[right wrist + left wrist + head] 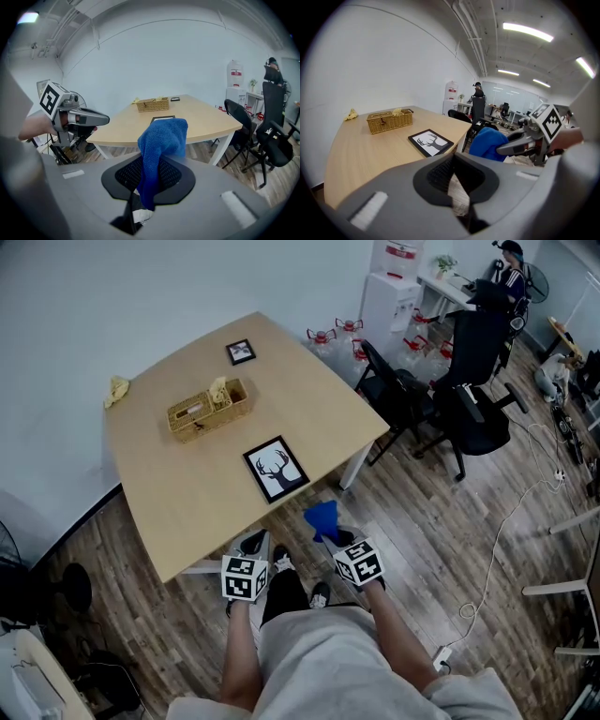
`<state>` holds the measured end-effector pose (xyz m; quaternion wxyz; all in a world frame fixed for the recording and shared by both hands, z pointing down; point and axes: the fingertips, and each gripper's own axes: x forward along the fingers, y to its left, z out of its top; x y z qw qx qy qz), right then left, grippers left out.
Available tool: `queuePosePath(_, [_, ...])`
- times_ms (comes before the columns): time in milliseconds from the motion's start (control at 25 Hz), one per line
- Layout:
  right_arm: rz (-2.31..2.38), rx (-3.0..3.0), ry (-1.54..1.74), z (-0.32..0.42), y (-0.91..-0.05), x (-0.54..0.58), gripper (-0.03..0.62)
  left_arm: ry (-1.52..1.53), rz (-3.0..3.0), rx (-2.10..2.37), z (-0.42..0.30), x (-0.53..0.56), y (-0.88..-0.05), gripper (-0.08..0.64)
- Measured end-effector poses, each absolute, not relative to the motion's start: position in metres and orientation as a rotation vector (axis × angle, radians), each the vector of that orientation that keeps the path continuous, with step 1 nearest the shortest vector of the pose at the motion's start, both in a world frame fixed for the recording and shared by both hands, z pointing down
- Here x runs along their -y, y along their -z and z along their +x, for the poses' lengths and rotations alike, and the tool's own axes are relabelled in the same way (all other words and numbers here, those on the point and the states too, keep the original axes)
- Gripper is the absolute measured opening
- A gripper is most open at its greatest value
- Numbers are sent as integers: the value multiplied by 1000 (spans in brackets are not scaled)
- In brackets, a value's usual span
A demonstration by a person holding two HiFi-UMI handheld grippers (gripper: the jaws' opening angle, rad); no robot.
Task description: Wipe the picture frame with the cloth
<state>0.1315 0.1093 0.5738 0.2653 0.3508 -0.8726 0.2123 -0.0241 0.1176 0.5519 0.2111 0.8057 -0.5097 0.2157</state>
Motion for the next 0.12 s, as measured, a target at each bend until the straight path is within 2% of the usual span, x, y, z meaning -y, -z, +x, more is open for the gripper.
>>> queuePosePath(120, [964,2362,-581,135,-572,-106,44,-593,2244,1416,-23,-114,-551,52])
